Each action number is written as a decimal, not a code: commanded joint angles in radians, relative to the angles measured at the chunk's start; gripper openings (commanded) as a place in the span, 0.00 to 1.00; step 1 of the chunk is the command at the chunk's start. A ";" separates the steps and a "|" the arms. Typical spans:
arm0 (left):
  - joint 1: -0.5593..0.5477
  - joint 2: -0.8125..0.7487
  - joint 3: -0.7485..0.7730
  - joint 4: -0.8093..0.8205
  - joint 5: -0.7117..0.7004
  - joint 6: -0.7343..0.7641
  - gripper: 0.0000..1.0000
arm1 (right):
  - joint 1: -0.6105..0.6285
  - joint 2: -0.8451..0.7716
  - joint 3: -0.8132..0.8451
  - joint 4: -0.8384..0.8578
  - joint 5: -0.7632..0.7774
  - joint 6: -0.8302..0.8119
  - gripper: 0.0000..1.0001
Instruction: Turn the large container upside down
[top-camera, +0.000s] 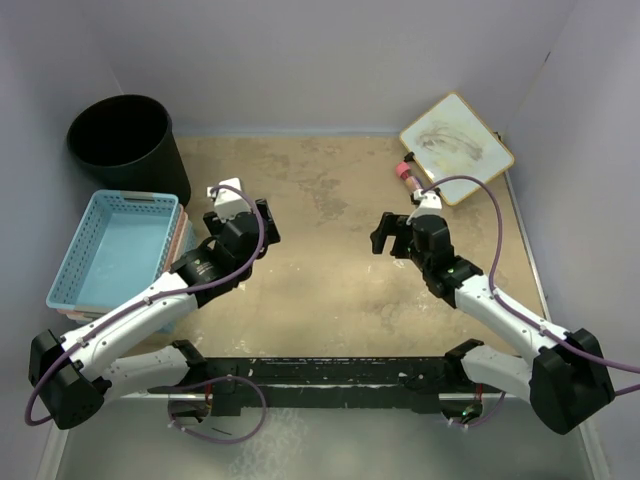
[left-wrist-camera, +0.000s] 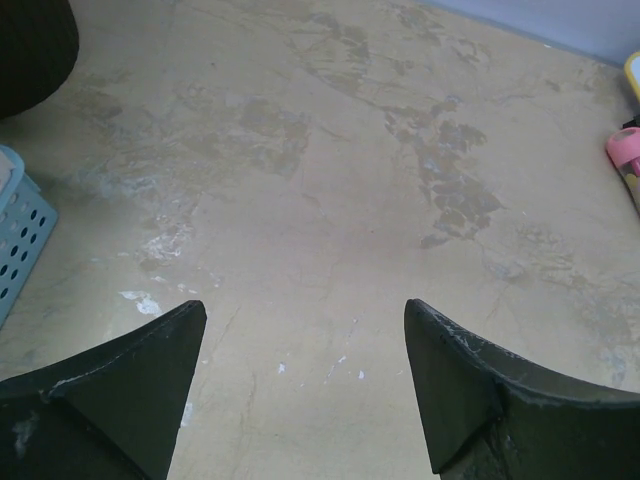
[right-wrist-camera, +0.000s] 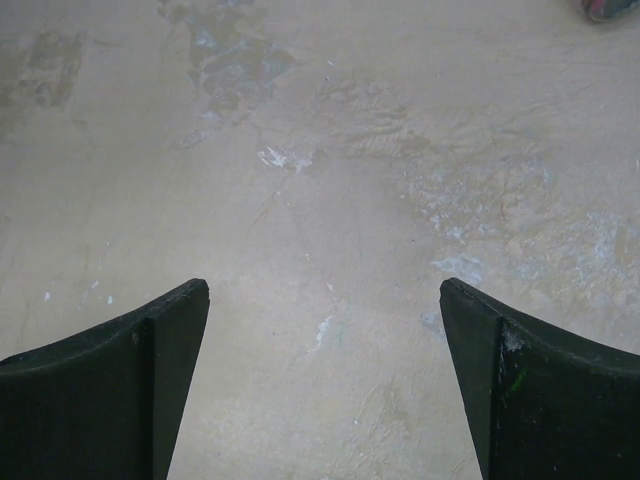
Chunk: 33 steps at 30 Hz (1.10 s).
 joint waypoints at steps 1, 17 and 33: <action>-0.004 -0.006 0.005 0.045 0.036 -0.001 0.78 | 0.004 -0.020 0.011 0.113 -0.010 0.029 1.00; 0.009 0.105 0.165 -0.008 0.050 0.165 0.80 | 0.004 -0.037 0.021 0.096 -0.008 0.037 1.00; 0.439 0.298 0.751 -0.347 0.168 0.360 0.79 | 0.004 0.018 0.114 0.074 -0.186 -0.005 1.00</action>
